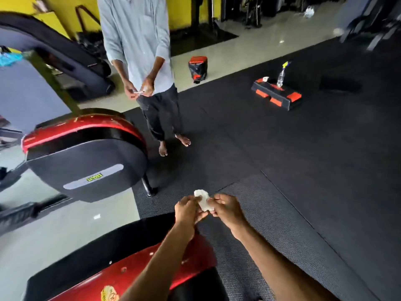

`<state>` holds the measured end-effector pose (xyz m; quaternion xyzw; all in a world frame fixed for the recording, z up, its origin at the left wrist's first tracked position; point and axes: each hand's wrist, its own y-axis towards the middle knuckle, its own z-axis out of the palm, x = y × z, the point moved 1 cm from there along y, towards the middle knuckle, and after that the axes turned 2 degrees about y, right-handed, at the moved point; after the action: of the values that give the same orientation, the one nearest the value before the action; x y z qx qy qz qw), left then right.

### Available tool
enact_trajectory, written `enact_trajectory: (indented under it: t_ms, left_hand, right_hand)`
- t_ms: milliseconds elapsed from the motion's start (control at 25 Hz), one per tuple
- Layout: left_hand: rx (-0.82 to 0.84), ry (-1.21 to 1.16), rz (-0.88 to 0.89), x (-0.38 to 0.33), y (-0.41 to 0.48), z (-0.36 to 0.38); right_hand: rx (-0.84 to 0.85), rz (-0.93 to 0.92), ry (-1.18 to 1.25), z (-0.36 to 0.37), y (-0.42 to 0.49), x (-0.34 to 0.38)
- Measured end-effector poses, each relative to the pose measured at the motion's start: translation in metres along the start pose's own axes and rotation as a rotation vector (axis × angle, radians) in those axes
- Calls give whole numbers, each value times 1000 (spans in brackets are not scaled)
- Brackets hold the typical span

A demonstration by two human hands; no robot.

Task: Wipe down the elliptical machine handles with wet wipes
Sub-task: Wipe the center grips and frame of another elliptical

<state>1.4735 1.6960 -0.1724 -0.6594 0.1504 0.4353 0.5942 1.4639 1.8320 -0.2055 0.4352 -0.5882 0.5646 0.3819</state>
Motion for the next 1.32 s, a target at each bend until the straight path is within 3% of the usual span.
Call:
enact_trajectory:
  t_ms: [200, 480, 880, 1040, 1320]
  left_hand:
    - [-139, -169, 45, -37, 43, 19]
    - [-413, -405, 136, -88, 137, -9]
    - [-763, -627, 238, -193, 226, -90]
    - [-922, -724, 273, -225, 249, -146]
    - [-1162, -757, 377, -292, 267, -251]
  right_hand:
    - [209, -27, -105, 5, 90, 39]
    - [620, -65, -218, 89, 211, 82]
    - [1027, -88, -408, 269, 351, 161]
    - [1218, -180, -500, 363, 384, 173]
    - [1718, -156, -497, 522, 387, 230]
